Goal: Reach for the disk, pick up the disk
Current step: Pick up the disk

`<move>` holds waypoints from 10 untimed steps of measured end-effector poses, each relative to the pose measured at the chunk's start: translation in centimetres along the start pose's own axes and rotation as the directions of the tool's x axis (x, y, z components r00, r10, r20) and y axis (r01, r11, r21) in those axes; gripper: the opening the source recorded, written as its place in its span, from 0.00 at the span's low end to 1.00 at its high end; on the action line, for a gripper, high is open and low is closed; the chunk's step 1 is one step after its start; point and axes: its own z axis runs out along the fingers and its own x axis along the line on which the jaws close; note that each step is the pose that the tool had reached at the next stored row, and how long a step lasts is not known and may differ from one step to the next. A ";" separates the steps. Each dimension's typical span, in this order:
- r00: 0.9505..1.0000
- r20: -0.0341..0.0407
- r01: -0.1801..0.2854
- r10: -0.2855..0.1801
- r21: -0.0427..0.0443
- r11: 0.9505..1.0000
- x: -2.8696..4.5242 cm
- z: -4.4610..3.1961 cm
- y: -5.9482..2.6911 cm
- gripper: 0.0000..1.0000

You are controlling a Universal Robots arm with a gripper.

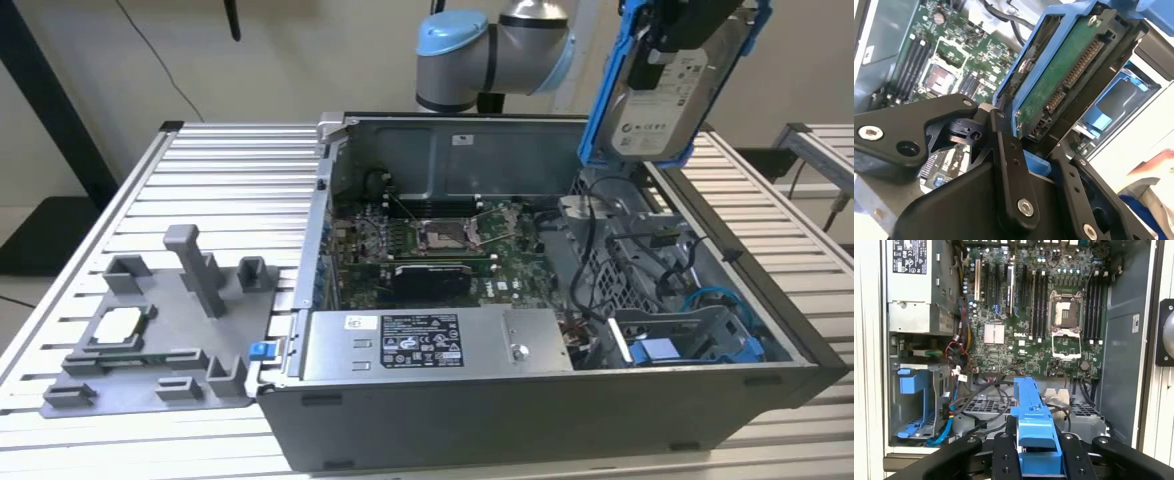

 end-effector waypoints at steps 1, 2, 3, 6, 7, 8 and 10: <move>1.000 0.000 0.000 0.000 0.000 1.000 0.28 0.00 0.00 0.00; 1.000 0.000 0.000 0.000 0.000 1.000 0.58 0.00 0.01 0.00; 1.000 0.000 0.000 0.000 0.000 1.000 0.87 0.00 0.01 0.00; 1.000 0.000 0.000 0.000 0.000 1.000 1.84 0.00 0.02 0.00; 1.000 0.000 0.000 0.000 0.000 1.000 2.22 0.00 0.02 0.00; 1.000 0.000 0.000 0.000 0.000 1.000 2.57 0.01 0.03 0.00; 1.000 0.000 0.000 0.000 0.000 1.000 3.28 0.01 0.03 0.00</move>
